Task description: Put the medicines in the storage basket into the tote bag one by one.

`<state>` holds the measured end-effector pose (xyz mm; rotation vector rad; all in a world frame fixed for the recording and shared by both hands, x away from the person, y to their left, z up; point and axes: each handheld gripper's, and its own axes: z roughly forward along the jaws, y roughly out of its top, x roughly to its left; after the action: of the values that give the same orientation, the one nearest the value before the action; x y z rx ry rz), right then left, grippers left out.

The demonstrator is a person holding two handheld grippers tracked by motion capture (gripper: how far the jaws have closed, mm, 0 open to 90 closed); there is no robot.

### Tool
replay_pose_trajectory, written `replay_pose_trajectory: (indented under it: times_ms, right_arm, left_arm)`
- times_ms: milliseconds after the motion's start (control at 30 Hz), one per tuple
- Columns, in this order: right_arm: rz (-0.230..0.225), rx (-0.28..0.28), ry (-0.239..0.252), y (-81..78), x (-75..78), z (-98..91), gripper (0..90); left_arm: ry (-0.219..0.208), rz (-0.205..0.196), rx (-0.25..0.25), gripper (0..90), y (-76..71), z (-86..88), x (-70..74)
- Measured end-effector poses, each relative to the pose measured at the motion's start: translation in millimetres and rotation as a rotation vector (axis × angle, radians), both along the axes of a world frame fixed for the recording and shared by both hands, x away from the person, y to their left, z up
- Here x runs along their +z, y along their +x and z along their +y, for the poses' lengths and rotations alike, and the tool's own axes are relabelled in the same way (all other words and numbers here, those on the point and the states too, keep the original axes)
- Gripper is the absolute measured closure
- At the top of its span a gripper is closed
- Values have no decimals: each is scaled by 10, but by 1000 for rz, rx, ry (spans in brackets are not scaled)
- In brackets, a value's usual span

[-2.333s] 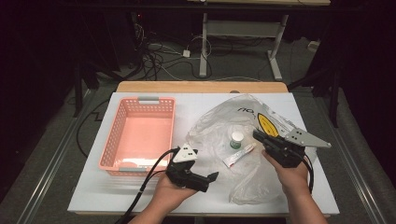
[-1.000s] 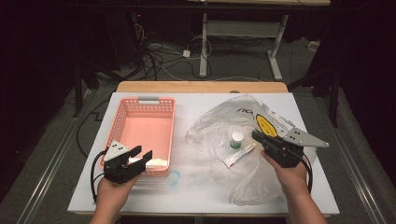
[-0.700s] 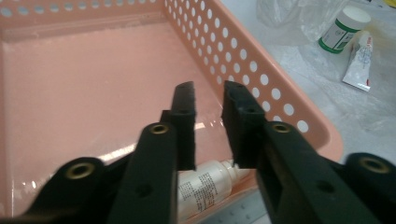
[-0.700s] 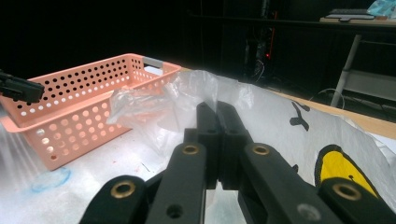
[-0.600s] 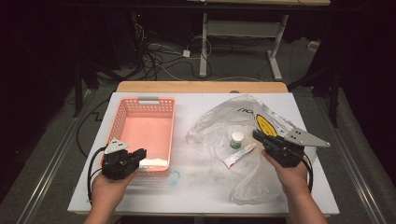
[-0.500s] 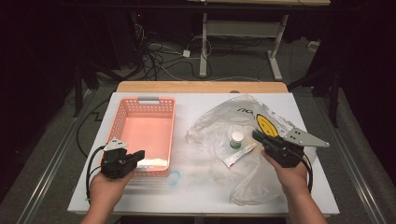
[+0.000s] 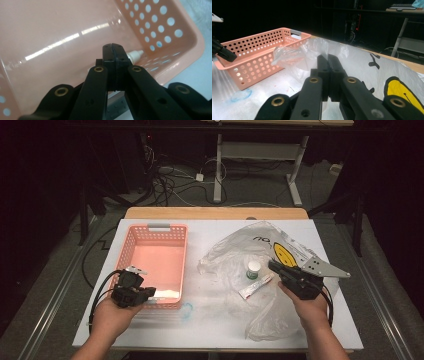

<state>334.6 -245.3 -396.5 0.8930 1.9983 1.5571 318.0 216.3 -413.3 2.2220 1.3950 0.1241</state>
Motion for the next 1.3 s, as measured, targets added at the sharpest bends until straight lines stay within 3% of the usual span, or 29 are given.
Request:
replay_pose_trajectory:
  times_ms: [133, 467, 733, 867, 1000, 1067, 1167, 1233, 1300]
  right_arm:
    - [-5, -1, 1, 4, 2, -4, 900]
    - [-1, 1, 0, -3, 4, 6, 900]
    - [4, 5, -2, 2, -11, 24, 900]
    - [8, 0, -1, 3, -13, 17, 900]
    - [4, 3, -4, 9, -16, 22, 900]
    - [5, 7, -9, 8, -18, 32, 900]
    - [4, 8, -9, 2, -13, 37, 900]
    - [2, 5, -4, 0, -8, 27, 900]
    - [2, 3, -1, -1, -5, 17, 900]
  left_arm:
    - [8, 45, -21, 881, 49, -20, -5]
    - [66, 75, -49, 880, 112, -135, -64]
    - [114, 210, -99, 881, 267, -164, -73]
    - [116, 247, -114, 881, 319, -171, -82]
    - [143, 222, -91, 881, 382, -185, -79]
    - [139, 178, -61, 880, 437, -181, -66]
    - [80, 129, -36, 880, 486, -146, 0]
    - [65, 135, -58, 880, 464, -146, 23]
    - [101, 168, -95, 880, 417, -166, 0]
